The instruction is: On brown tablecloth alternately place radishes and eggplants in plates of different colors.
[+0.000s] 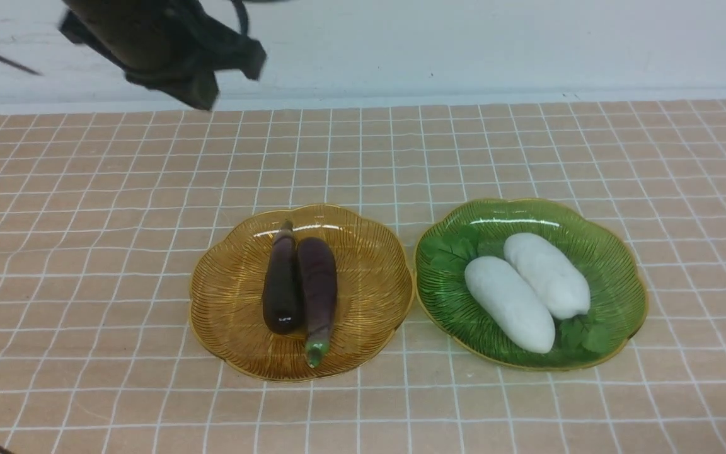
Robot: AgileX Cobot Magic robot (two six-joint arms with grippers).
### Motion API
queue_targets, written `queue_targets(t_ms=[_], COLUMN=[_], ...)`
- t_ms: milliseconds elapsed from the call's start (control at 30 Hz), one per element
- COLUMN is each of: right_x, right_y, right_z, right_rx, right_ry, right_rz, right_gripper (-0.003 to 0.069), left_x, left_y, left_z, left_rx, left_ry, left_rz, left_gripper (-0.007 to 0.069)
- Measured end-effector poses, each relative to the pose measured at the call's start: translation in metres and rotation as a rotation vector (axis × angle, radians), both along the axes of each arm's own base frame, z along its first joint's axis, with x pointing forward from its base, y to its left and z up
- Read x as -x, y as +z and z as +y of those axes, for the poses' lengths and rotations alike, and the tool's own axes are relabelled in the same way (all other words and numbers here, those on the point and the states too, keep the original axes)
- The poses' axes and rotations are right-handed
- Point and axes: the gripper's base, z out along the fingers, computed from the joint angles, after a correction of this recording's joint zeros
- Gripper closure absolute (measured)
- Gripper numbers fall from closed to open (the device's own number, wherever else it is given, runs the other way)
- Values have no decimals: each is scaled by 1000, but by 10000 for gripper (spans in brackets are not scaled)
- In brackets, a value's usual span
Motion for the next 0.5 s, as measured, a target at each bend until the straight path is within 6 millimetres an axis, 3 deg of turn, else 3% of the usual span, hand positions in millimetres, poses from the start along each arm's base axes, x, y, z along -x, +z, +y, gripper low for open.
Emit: queue_targets(t_ms=[133, 200, 300, 333, 433, 467, 500], right_x=[0, 0, 0, 0, 0, 0, 0], right_y=[0, 0, 0, 0, 0, 0, 0], right_z=[0, 0, 0, 0, 0, 0, 0], right_rx=[0, 0, 0, 0, 0, 0, 0], right_ry=[-1, -1, -1, -1, -1, -1, -1], right_rz=[0, 0, 1, 1, 1, 1, 1], right_gripper=[676, 676, 676, 676, 676, 676, 676], left_x=[32, 41, 78, 77, 125, 128, 146], left_y=[36, 43, 51, 48, 31, 30, 18], left_z=[18, 24, 41, 41, 57, 58, 64], left_rx=[-51, -76, -118, -122, -104, -100, -90], left_ry=[21, 33, 55, 55, 96, 103, 125], left_rz=[-116, -144, -178, -169, -131, -128, -104], left_gripper=[628, 628, 628, 628, 628, 628, 628])
